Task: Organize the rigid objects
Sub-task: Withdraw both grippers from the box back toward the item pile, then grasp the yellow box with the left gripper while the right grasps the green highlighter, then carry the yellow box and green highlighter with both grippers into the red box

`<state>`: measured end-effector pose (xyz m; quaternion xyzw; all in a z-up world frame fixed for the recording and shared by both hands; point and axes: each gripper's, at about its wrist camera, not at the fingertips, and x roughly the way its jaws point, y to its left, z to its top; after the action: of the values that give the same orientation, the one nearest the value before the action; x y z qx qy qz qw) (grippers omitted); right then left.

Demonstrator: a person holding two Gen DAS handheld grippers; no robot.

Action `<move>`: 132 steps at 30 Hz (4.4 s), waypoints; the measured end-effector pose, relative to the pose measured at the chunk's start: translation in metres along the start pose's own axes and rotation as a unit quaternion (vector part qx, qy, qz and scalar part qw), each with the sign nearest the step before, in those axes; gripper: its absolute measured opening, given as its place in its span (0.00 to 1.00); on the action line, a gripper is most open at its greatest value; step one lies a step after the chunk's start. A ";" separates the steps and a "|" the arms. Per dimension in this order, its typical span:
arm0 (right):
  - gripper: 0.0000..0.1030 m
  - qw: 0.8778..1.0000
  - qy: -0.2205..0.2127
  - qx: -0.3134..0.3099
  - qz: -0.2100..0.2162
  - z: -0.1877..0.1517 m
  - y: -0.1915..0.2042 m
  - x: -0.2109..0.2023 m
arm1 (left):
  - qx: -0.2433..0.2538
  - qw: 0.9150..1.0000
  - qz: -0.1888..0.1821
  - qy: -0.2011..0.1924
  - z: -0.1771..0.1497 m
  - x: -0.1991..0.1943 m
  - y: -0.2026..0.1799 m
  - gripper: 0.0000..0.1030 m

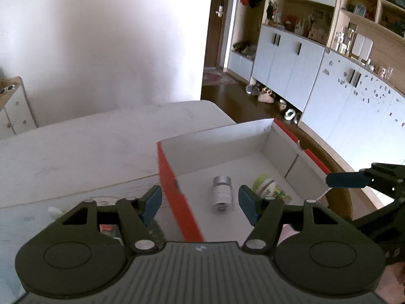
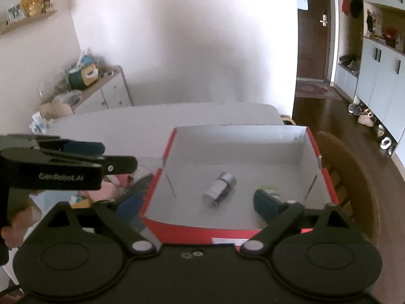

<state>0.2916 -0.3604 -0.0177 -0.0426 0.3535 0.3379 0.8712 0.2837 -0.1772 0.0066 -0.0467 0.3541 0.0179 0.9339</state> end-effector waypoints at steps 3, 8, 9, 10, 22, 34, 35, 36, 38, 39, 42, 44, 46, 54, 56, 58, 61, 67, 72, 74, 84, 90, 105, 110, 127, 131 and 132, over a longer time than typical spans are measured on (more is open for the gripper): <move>0.98 1.000 -0.019 0.008 0.002 -0.005 0.013 -0.005 | 0.002 1.000 -0.001 -0.020 -0.009 -0.016 0.013 0.71; 0.99 0.999 -0.040 0.016 0.008 -0.011 0.040 -0.009 | 0.004 0.999 -0.004 -0.043 -0.022 -0.037 0.037 0.81; 1.00 0.999 -0.044 0.017 0.008 -0.012 0.046 -0.010 | 0.007 0.999 -0.004 -0.049 -0.026 -0.042 0.043 0.81; 1.00 0.999 -0.047 0.017 0.010 -0.014 0.051 -0.010 | 0.009 0.998 -0.006 -0.054 -0.029 -0.045 0.050 0.81; 1.00 0.999 -0.038 0.023 0.006 -0.026 0.122 0.009 | 0.014 0.998 -0.009 -0.063 -0.065 -0.063 0.130 0.84; 1.00 0.999 0.003 0.035 -0.011 -0.038 0.167 0.057 | 0.028 0.999 -0.030 -0.011 -0.114 -0.044 0.181 0.84; 1.00 0.999 0.007 0.037 -0.014 -0.039 0.169 0.061 | 0.029 0.999 -0.032 -0.009 -0.118 -0.042 0.183 0.84; 1.00 0.999 0.012 0.038 -0.019 -0.040 0.172 0.067 | 0.030 0.999 -0.033 -0.006 -0.123 -0.039 0.186 0.84; 0.99 0.999 0.023 0.031 -0.024 -0.041 0.178 0.079 | 0.033 0.999 -0.031 -0.003 -0.129 -0.033 0.189 0.84; 0.99 0.999 0.025 0.026 -0.028 -0.043 0.180 0.083 | 0.037 0.999 -0.031 -0.002 -0.132 -0.030 0.191 0.84; 0.98 0.998 0.040 0.027 -0.039 -0.045 0.184 0.100 | 0.042 0.999 -0.030 0.009 -0.141 -0.019 0.197 0.84; 0.97 0.997 0.050 0.025 -0.046 -0.047 0.186 0.111 | 0.045 0.998 -0.033 0.013 -0.146 -0.013 0.199 0.84; 0.96 0.997 0.057 0.016 -0.056 -0.047 0.189 0.122 | 0.053 0.998 -0.036 0.012 -0.150 -0.009 0.200 0.84; 0.90 0.993 0.093 0.009 -0.066 -0.044 0.195 0.167 | 0.074 0.996 -0.037 0.014 -0.158 0.009 0.198 0.84; 0.84 0.992 0.104 0.012 -0.070 -0.044 0.195 0.177 | 0.080 0.996 -0.038 0.013 -0.159 0.012 0.198 0.84; 0.81 0.991 0.114 0.009 -0.075 -0.044 0.196 0.186 | 0.086 0.996 -0.037 0.013 -0.161 0.016 0.197 0.84; 0.77 0.989 0.125 0.005 -0.076 -0.045 0.197 0.195 | 0.089 0.995 -0.043 0.015 -0.162 0.020 0.199 0.73; 0.66 0.986 0.147 0.006 -0.077 -0.045 0.196 0.209 | 0.096 0.994 -0.047 0.022 -0.162 0.027 0.198 0.61; 0.56 0.985 0.156 -0.001 -0.077 -0.047 0.200 0.217 | 0.104 0.993 -0.045 0.016 -0.160 0.029 0.195 0.55; 0.53 0.984 0.161 -0.003 -0.079 -0.049 0.200 0.220 | 0.108 0.993 -0.047 0.015 -0.159 0.030 0.194 0.53; 0.18 0.984 0.148 -0.017 -0.093 -0.052 0.201 0.216 | 0.114 0.991 -0.055 0.038 -0.162 0.040 0.185 0.31; 0.15 0.986 0.138 -0.009 -0.089 -0.055 0.198 0.209 | 0.110 0.991 -0.050 0.049 -0.164 0.043 0.185 0.29; 0.15 0.992 0.100 0.037 -0.073 -0.046 0.182 0.142 | 0.081 0.993 -0.053 0.061 -0.159 0.030 0.181 0.28; 0.15 0.993 0.086 0.043 -0.065 -0.039 0.174 0.117 | 0.075 0.994 -0.056 0.052 -0.145 0.017 0.174 0.28; 0.15 0.996 0.030 0.059 -0.054 0.000 0.119 0.060 | 0.078 0.994 -0.070 -0.003 -0.071 -0.015 0.117 0.28; 0.15 0.997 0.020 0.057 -0.058 0.007 0.098 0.053 | 0.086 0.994 -0.074 -0.012 -0.055 -0.013 0.096 0.28; 0.15 0.997 0.017 0.056 -0.059 0.009 0.091 0.051 | 0.088 0.993 -0.076 -0.013 -0.051 -0.011 0.090 0.28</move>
<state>0.2670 -0.2598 -0.0289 -0.0199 0.3837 0.2648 0.8845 0.2356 -0.0926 -0.0305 0.0088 0.3373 -0.0833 0.9377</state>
